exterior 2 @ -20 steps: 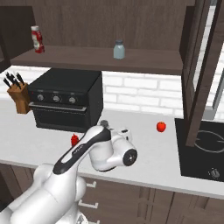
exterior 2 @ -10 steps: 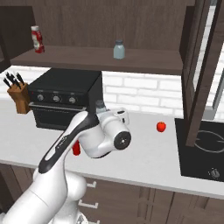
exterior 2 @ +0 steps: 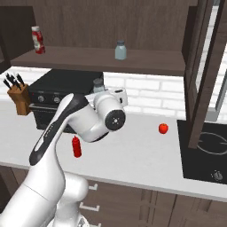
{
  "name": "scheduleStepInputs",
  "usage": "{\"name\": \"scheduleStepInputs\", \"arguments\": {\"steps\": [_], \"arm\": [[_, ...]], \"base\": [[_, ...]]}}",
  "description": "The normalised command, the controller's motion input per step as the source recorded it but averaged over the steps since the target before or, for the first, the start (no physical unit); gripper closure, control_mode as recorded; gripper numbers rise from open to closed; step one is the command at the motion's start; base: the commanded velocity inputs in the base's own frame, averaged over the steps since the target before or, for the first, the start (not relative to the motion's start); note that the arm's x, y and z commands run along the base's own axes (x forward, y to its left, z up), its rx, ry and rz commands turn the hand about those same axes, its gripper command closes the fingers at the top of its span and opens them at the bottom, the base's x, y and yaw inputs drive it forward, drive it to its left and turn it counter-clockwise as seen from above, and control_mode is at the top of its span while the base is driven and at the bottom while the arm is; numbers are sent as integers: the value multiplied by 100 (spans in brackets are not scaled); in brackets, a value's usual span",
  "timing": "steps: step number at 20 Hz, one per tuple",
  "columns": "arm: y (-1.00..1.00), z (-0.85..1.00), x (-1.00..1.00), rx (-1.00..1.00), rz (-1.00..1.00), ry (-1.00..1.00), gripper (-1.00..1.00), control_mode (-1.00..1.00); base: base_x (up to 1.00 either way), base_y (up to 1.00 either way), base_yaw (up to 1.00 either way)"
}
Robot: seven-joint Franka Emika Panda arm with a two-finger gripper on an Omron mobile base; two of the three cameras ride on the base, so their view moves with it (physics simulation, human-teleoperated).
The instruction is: Put the shaker and condiment bottle from the counter next to their counterparts in the cabinet.
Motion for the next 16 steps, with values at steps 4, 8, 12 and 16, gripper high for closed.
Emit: {"name": "scheduleStepInputs", "arguments": {"steps": [4, 8, 12, 16], "arm": [[-2, 80, 0, 2, -3, 0, 100, -100], [-12, 69, 0, 6, -1, -1, 100, -100], [-23, 43, 0, 7, 0, -9, 100, -100], [-20, 12, 14, 10, 0, -6, 100, -100]], "base": [[0, 0, 0], [0, 0, 0], [0, 0, 0], [0, 0, 0]]}}
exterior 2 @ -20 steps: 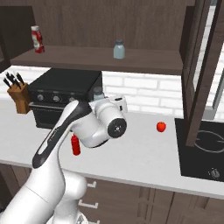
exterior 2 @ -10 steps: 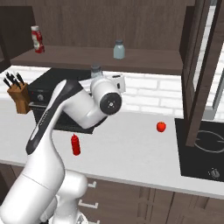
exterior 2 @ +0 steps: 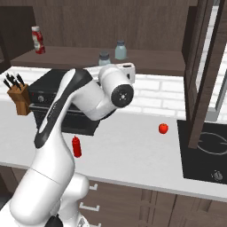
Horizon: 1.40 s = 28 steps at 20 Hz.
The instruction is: Put the shaker and condiment bottle from the counter next to their counterparts in the cabinet.
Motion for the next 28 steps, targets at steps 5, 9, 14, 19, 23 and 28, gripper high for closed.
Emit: {"name": "scheduleStepInputs", "arguments": {"steps": [5, 9, 14, 19, 23, 28], "arm": [[0, 0, 59, 0, -1, 0, 100, -100], [0, 1, 74, 0, -6, 0, 100, -100], [0, 6, 55, 0, -6, 0, 100, -100], [0, 0, 47, 0, -5, 0, 100, -100], [0, 0, 41, 0, -4, 0, 100, -100], [0, -23, 21, 0, -4, 0, 100, -100]], "base": [[0, 0, 0], [0, 0, 0], [0, 0, 0], [0, 0, 0], [0, 0, 0], [0, 0, 0]]}}
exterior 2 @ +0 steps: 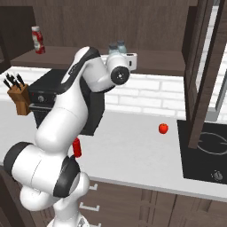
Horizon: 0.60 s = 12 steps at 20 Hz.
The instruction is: Put the shaker and condiment bottle from the counter next to their counterparts in the cabinet.
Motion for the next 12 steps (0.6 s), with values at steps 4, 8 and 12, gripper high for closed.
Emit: {"name": "scheduleStepInputs", "arguments": {"steps": [4, 8, 12], "arm": [[-2, -32, 11, 0, -2, 0, 100, -100], [0, -4, 17, 0, -1, 0, 100, -100], [0, 0, 24, 0, 0, 0, 100, -100]], "base": [[0, 0, 0], [0, 0, 0], [0, 0, 0]]}}
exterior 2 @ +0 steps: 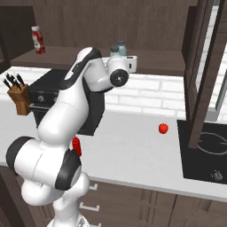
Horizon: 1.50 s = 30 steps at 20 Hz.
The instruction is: Put the shaker and condiment bottle from the counter next to their counterparts in the cabinet.
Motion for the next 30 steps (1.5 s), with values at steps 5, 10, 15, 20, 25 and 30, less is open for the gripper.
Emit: {"name": "scheduleStepInputs", "arguments": {"steps": [5, 10, 15, 20, 25, 30], "arm": [[0, 0, 16, 0, 0, 0, 100, -100], [-9, -15, 2, 0, 0, 0, 100, -100], [-13, -18, 2, 0, -1, 0, 100, -100], [-7, -5, 24, 0, 0, 0, 100, -100], [-13, -40, 33, -3, 0, 4, 100, -100], [-7, -24, 34, -1, 0, 2, 100, -100]], "base": [[0, 0, 0], [0, 0, 0], [0, 0, 0], [0, 0, 0], [0, 0, 0], [0, 0, 0]]}}
